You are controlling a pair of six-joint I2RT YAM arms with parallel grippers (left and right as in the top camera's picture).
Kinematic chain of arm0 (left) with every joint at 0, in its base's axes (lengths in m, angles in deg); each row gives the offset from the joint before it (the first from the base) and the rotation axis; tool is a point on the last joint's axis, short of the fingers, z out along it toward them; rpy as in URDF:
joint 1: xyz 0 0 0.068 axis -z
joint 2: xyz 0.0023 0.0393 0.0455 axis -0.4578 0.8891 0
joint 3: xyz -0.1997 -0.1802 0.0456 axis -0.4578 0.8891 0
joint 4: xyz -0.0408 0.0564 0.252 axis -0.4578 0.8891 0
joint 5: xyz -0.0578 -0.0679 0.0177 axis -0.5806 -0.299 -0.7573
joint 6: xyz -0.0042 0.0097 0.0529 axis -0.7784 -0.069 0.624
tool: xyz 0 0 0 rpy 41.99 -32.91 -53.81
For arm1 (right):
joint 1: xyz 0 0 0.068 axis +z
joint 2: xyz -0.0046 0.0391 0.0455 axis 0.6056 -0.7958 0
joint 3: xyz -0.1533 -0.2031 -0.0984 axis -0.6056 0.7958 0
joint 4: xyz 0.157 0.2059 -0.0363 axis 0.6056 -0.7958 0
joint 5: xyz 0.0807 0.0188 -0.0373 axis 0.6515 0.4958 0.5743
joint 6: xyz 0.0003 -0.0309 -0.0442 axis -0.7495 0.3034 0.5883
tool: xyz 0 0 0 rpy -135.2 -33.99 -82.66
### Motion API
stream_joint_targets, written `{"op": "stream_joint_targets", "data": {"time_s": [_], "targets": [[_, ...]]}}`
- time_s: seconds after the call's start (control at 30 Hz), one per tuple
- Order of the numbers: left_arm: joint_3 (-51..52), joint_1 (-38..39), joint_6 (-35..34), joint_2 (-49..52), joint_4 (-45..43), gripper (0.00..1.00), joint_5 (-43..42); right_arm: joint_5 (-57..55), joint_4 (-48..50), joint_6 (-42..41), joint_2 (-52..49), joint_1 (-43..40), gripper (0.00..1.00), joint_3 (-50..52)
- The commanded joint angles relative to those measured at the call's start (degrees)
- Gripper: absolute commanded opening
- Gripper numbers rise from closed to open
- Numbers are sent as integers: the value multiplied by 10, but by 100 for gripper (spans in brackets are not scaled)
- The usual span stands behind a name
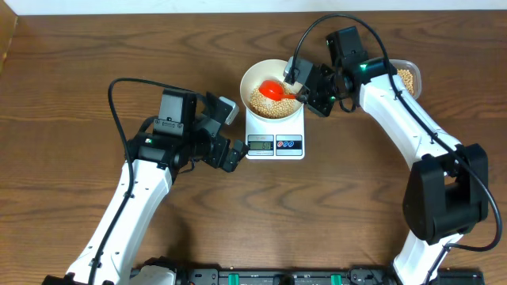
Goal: Scoop item into bowl and weigh 50g on scale
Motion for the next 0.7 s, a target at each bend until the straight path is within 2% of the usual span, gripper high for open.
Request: {"op": "stream_joint_targets", "data": {"time_s": [0.0, 0.33, 0.67], "targets": [[0, 0, 3, 2, 2, 100, 3, -5, -13, 35, -7, 10, 1, -6], [0, 0, 3, 2, 2, 100, 3, -2, -28, 51, -7, 23, 1, -6], [0, 0, 3, 2, 2, 100, 3, 77, -29, 26, -7, 16, 1, -6]]}}
